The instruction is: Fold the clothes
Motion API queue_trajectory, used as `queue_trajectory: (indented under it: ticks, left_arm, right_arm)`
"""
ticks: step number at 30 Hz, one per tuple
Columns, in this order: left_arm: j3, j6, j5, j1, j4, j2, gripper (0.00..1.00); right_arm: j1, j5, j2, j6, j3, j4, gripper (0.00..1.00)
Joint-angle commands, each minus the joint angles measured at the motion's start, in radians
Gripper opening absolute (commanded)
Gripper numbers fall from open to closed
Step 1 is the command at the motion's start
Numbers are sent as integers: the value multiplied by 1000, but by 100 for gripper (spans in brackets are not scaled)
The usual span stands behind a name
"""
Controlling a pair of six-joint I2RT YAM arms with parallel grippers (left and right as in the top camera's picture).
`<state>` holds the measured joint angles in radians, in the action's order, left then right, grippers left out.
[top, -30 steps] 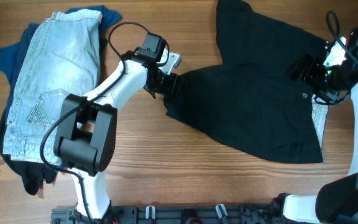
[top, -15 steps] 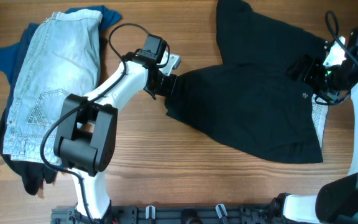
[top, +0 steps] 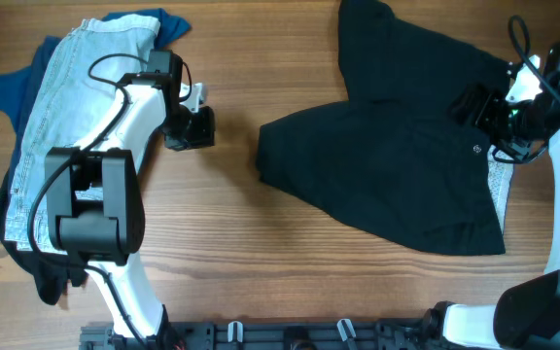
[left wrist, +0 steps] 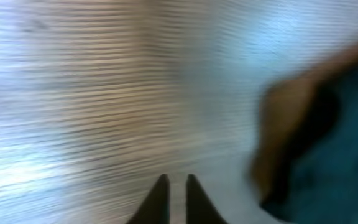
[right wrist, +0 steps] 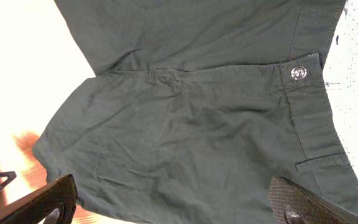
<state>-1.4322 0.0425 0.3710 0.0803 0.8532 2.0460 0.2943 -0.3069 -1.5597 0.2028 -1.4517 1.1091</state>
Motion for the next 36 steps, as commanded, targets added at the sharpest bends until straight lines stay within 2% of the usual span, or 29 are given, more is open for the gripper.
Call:
queue_trajectory:
  ticks: [1,3,5,16,22,24,25,27,28,36]
  left_arm:
    - [8,-174,154,49,-24,5,50]
    - [8,-174,154,77,-65,5,64]
    - [8,-174,164,111,-125,5,68]
    - [8,-166,163,200,-274,65,69]
    - [8,-166,163,251,-324,92,65]
    - [8,-166,163,274,-343,92,57]
    - [7,-166,163,285,-351,92,47]
    - [7,-166,159,287,-361,92,13]
    - [7,-153,157,284,-362,92,4]
    - [7,-3,33,159,-257,92,4]
  right_arm:
    - [0,-13,0,-20,3,-5,100]
    - [0,-13,0,-19,3,-4,100]
    - [0,-13,0,-20,3,-4,100]
    - [0,-13,0,-21,3,1,100]
    - [0,-13,0,-29,3,3,100]
    - [0,-13,0,-29,3,3,100]
    - [0,-12,0,-31,3,3,100]
    - [0,-13,0,-40,3,3,100]
    - [0,-12,0,-44,3,4,99]
    - [0,-13,0,-45,3,5,100]
